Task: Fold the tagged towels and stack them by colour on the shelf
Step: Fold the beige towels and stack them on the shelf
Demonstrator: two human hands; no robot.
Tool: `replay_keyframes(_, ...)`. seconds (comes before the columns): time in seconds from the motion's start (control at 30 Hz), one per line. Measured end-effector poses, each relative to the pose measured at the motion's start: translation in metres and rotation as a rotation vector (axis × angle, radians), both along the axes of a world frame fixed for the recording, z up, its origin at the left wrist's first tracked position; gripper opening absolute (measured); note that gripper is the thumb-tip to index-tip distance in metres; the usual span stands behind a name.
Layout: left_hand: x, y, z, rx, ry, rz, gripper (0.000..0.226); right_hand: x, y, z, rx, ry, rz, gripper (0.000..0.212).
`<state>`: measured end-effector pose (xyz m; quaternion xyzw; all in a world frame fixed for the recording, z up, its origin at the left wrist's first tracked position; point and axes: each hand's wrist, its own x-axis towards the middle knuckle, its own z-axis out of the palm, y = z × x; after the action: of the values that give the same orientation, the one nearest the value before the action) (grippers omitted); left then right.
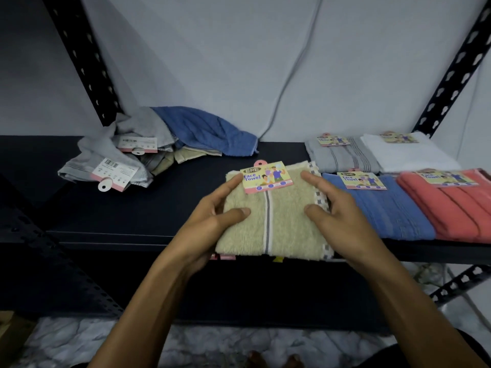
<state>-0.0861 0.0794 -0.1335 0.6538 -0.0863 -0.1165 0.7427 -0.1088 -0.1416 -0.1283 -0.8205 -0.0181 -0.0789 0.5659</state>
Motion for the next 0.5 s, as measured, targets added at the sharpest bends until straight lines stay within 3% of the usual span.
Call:
replay_keyframes(0.27, 0.088, -0.027, 0.025, 0.218, -0.217, 0.003, 0.070, 0.091, -0.029, 0.037, -0.182, -0.124, -0.052, 0.065)
replay_keyframes(0.5, 0.161, -0.052, 0.034, 0.422, -0.255, 0.004, 0.076, 0.171, -0.052, 0.052, -0.445, -0.030, -0.035, 0.065)
